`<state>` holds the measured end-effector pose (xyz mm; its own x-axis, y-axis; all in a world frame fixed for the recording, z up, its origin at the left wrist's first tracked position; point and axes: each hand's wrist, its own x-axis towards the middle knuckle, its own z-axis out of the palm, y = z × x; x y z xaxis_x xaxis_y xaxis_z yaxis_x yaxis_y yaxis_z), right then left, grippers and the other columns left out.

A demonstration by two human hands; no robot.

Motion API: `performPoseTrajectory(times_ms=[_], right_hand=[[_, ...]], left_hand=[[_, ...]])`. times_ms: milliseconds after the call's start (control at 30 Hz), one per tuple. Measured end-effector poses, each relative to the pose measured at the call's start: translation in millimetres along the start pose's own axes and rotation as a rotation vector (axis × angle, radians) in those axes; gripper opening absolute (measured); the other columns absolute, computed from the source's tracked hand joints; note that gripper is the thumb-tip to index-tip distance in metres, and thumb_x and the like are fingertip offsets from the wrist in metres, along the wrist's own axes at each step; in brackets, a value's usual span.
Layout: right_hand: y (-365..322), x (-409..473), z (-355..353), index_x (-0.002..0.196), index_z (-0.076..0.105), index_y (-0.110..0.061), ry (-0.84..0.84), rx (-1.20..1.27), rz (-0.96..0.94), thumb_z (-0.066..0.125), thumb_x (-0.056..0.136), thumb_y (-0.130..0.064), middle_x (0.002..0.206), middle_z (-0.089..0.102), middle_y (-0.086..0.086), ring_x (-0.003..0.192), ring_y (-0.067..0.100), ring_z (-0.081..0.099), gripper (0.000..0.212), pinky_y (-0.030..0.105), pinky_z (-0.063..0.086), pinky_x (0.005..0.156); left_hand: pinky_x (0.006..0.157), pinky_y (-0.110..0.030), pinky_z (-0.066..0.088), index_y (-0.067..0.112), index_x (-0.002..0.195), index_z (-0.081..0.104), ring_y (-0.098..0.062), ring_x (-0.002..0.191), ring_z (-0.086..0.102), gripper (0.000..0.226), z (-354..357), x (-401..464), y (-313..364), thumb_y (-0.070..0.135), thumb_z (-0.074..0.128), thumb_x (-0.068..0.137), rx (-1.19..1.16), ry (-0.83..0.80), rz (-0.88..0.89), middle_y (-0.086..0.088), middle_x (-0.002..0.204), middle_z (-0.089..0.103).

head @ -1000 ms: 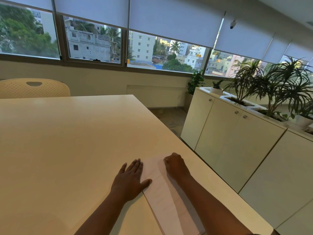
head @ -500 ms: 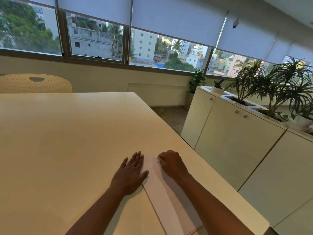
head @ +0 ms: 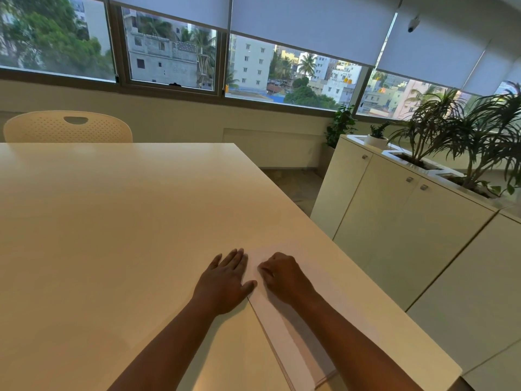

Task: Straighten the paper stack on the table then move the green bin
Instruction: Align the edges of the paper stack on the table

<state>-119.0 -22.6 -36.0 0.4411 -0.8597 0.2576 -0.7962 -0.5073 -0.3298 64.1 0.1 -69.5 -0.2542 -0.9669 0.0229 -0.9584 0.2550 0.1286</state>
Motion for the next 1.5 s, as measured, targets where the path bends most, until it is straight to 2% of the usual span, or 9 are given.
performPoseTrajectory(times_ms=[100,233,433,567,733,833,1300,1400,1500], right_hand=[[10.5,1.7,-9.3,0.088,0.074,-0.01,-0.023,-0.002,0.002,0.053,0.095,-0.022,0.084,0.065,0.006,0.074,0.015,0.06,0.026,0.023,0.048,0.071],[17.5,5.0,-20.1,0.069,0.066,-0.01,0.045,-0.002,0.133,0.05,0.095,-0.016,0.074,0.056,0.008,0.07,0.019,0.054,0.032,0.022,0.035,0.067],[-6.1,-4.7,-5.0,0.099,0.074,-0.013,-0.04,0.042,-0.1,0.057,0.093,-0.021,0.091,0.066,0.005,0.078,0.014,0.061,0.02,0.021,0.048,0.073],[7.7,1.6,-16.5,0.088,0.074,-0.007,0.048,0.017,0.06,0.051,0.097,-0.02,0.085,0.065,0.01,0.075,0.018,0.059,0.028,0.024,0.046,0.072],[-12.8,-7.5,-1.7,0.093,0.074,-0.01,-0.073,0.031,-0.132,0.058,0.092,-0.016,0.091,0.066,0.008,0.077,0.016,0.06,0.017,0.028,0.053,0.071],[-3.8,-4.9,-9.8,0.104,0.073,-0.011,-0.019,0.034,-0.086,0.056,0.095,-0.018,0.097,0.068,0.007,0.082,0.016,0.063,0.02,0.028,0.054,0.079],[-2.9,-7.7,-5.3,0.097,0.074,-0.01,-0.05,0.043,-0.137,0.058,0.094,-0.019,0.093,0.066,0.007,0.077,0.014,0.061,0.018,0.025,0.052,0.072],[0.6,-10.7,-11.6,0.104,0.073,-0.014,-0.156,0.099,-0.19,0.062,0.092,-0.023,0.1,0.066,0.002,0.085,0.008,0.062,0.019,0.02,0.053,0.078],[6.3,-5.6,-17.9,0.111,0.071,-0.015,-0.094,0.022,-0.157,0.059,0.095,-0.022,0.105,0.068,0.006,0.089,0.013,0.064,0.022,0.023,0.052,0.082]], left_hand=[[0.123,-0.037,-0.005,0.017,0.156,-0.003,-0.011,0.151,-0.01,0.075,-1.8,-0.7,0.7,0.061,0.016,0.099,-0.002,-0.006,0.007,0.0,0.165,-0.007],[0.123,-0.037,-0.005,0.017,0.156,-0.004,-0.011,0.151,-0.011,0.075,-3.7,-2.2,1.7,0.061,0.016,0.099,-0.004,-0.008,0.004,0.0,0.164,-0.008],[0.123,-0.037,-0.005,0.017,0.156,-0.004,-0.011,0.151,-0.01,0.076,-3.0,-1.5,1.1,0.064,0.013,0.098,0.005,-0.012,0.01,0.0,0.164,-0.008],[0.123,-0.036,-0.005,0.018,0.156,-0.005,-0.011,0.151,-0.01,0.076,-2.7,-2.2,0.9,0.063,0.015,0.098,-0.005,0.001,0.005,-0.001,0.165,-0.008],[0.122,-0.037,-0.007,0.018,0.156,-0.007,-0.01,0.15,-0.013,0.098,-3.1,-2.3,0.8,0.083,0.015,0.085,-0.016,-0.039,0.006,0.002,0.163,-0.013],[0.123,-0.037,-0.006,0.018,0.155,-0.008,-0.011,0.15,-0.014,0.105,-4.5,-3.3,1.3,0.087,0.018,0.08,-0.004,-0.053,0.008,0.001,0.163,-0.014],[0.123,-0.038,-0.007,0.017,0.156,-0.009,-0.013,0.15,-0.014,0.109,-6.2,-4.7,2.2,0.09,0.01,0.076,0.028,-0.048,0.016,-0.002,0.163,-0.014],[0.123,-0.038,-0.007,0.017,0.155,-0.01,-0.013,0.15,-0.015,0.11,-5.8,-4.9,1.6,0.09,0.007,0.075,0.034,-0.05,0.019,-0.002,0.163,-0.015],[0.123,-0.039,-0.007,0.016,0.155,-0.01,-0.013,0.15,-0.015,0.106,-5.9,-5.3,2.2,0.087,0.012,0.08,0.042,-0.054,0.017,-0.002,0.163,-0.015]])
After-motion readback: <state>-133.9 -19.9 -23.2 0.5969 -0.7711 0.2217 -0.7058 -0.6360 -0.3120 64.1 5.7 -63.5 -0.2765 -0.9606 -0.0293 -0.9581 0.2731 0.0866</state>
